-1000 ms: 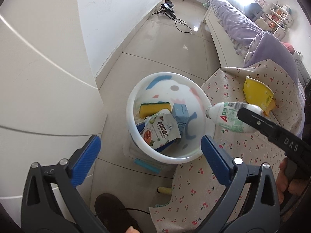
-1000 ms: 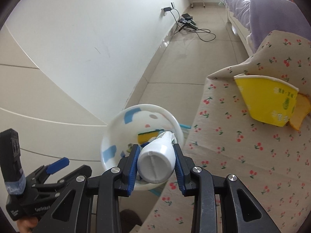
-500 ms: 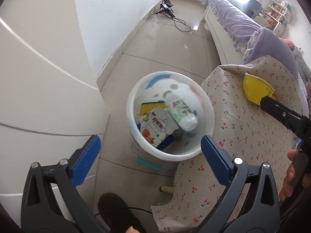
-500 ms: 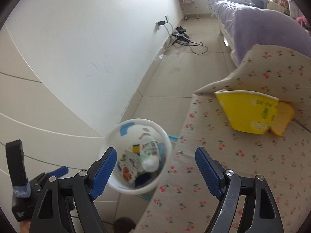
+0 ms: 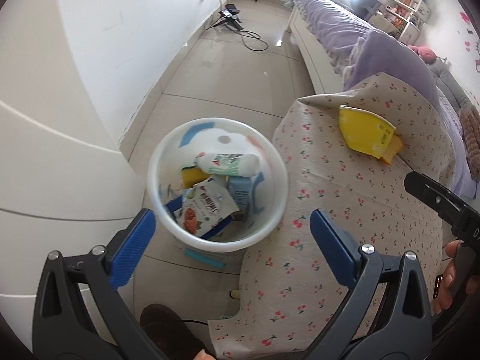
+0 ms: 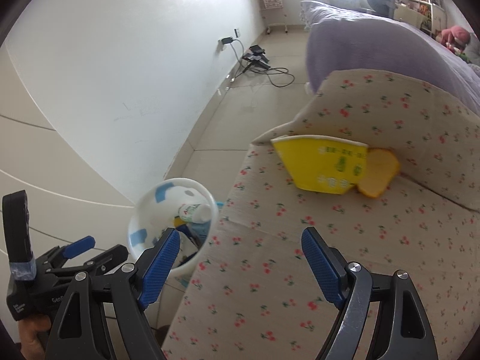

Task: Collect trash
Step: 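Reach the left gripper to the yellow paper cup and grasp its rim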

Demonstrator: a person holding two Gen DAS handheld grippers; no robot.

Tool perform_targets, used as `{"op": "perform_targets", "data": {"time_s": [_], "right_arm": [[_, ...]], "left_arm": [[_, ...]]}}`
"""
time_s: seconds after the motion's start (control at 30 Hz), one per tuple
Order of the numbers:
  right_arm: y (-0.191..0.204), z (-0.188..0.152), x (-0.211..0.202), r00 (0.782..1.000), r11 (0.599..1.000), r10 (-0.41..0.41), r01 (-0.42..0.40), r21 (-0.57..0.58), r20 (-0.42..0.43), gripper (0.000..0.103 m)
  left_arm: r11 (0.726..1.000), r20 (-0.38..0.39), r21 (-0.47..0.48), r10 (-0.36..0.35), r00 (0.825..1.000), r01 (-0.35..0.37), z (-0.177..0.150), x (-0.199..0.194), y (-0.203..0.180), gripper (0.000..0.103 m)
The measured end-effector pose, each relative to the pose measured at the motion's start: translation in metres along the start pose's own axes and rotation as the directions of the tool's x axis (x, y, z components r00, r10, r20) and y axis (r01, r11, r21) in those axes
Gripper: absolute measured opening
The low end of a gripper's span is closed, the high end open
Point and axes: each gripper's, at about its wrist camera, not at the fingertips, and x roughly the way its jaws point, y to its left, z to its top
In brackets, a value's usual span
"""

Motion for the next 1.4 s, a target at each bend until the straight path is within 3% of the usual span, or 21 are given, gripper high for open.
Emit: {"op": "perform_targets", "data": {"time_s": [0.7, 0.93, 1.13, 1.4], "right_arm": [[-0.079, -0.002, -0.030, 0.998, 0.992, -0.067, 0.066, 0.105, -0.001, 0.085], [-0.121, 0.018, -0.036, 0.994, 0.981, -0.107, 0.105, 0.161, 0.004, 0.085], [-0.152, 0.033, -0.018, 0.992, 0.968, -0.119, 0.123, 0.220, -0.030, 0.085], [-0.187, 0.038, 0.010, 0.990, 0.938, -0.114, 0.136, 0.318, -0.088, 0.085]], "left_arm": [[0.995, 0.015, 0.094, -0.033, 0.999, 0.032, 0.011, 0.012, -0.066, 0.102], [0.994, 0.132, 0.087, -0.075, 0.988, 0.064, 0.029, 0.009, -0.081, 0.102], [0.989, 0.180, 0.046, -0.148, 0.972, 0.142, 0.045, 0.022, -0.094, 0.102], [0.982, 0.206, -0.040, -0.171, 0.963, 0.183, 0.066, 0.058, -0.125, 0.102]]}}
